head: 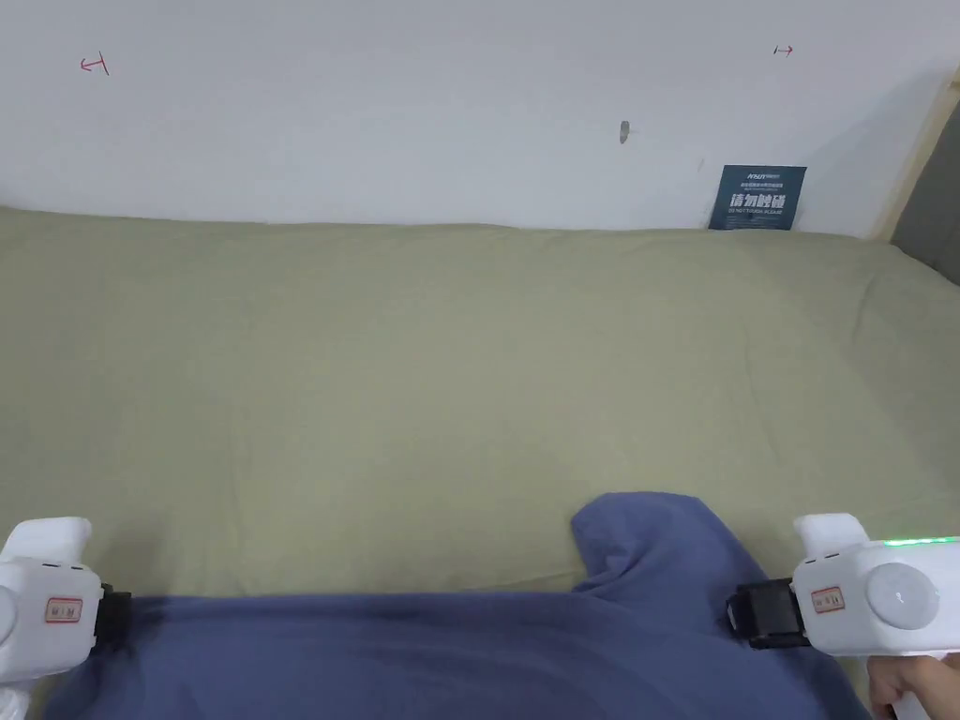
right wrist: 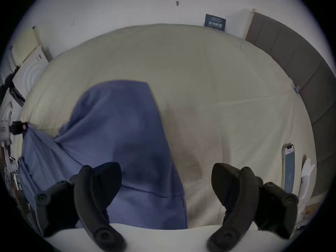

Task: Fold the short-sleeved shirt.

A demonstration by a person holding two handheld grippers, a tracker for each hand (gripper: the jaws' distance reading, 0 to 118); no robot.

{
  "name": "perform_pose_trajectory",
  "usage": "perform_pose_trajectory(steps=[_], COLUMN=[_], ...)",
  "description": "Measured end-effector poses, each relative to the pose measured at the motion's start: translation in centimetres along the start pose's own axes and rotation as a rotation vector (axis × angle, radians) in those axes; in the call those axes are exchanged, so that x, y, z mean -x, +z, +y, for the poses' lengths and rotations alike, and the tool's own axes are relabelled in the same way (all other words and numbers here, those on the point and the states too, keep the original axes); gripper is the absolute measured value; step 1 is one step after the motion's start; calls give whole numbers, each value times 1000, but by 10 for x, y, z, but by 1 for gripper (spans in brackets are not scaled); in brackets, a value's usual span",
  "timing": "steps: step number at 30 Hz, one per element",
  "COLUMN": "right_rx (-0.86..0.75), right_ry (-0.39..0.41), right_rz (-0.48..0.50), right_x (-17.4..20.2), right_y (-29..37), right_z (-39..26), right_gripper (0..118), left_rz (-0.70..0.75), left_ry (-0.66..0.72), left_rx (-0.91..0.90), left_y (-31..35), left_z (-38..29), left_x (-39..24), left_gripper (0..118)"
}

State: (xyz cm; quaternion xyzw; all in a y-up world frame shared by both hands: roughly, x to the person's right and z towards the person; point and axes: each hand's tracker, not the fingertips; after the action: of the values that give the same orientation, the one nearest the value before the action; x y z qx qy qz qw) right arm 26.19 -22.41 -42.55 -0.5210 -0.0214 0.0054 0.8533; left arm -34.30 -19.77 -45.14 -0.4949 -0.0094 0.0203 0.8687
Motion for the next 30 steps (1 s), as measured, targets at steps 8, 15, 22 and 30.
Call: perform_pose_trajectory(steps=[8, 15, 22, 30], right_rx=[-147, -267, -329, -316], right_ry=[-90, -56, -30, -58], right_rz=[117, 123, 155, 180], right_x=[-11, -7, -6, 2], right_y=[57, 131, 196, 226], right_z=[-4, -40, -113, -219], right_gripper=[0, 0, 0, 0], left_rz=[11, -22, -77, -122], left_ry=[-49, -52, -62, -57], left_rx=[-71, -137, -194, -203], left_y=[32, 98, 161, 181], left_z=[-6, -29, -96, -181], left_x=[-4, 10, 23, 43], left_gripper=[2, 2, 2, 2])
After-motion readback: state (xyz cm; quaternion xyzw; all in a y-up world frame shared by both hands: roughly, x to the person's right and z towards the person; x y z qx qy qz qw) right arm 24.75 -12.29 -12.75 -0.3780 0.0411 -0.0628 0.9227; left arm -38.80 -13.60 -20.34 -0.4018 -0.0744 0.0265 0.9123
